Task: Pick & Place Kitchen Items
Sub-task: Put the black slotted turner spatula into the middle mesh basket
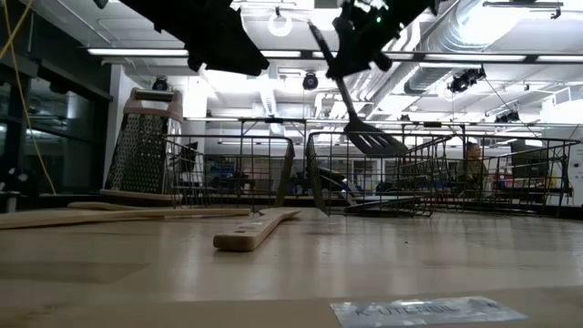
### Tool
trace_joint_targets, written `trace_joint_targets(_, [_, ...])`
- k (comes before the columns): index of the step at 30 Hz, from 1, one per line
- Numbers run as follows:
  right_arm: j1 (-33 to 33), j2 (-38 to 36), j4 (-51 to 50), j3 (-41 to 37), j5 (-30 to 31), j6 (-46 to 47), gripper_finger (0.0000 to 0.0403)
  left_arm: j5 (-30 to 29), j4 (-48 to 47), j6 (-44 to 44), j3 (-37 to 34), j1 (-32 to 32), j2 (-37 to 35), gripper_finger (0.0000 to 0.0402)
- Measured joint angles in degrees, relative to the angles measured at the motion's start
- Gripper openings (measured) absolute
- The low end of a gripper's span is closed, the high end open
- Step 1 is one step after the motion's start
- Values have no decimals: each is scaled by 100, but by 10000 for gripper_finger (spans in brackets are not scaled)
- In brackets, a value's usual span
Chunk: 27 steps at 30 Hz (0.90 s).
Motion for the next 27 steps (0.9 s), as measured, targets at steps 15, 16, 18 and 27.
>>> trace_joint_targets(15, [-354, 766, -138, 7, -735, 180, 61, 16, -1, -85, 0, 0, 0, 161])
trace_joint_targets(16, [-354, 816, -140, 7, -745, 245, 61, 16, -1, -85, 0, 0, 0, 161])
trace_joint_targets(18, [-362, 903, -140, 7, -804, 360, 61, 17, 0, -85, 0, 0, 0, 161])
trace_joint_targets(27, [-465, 1111, -340, 7, -849, 695, 61, 17, -15, -87, 0, 0, 2, 161])
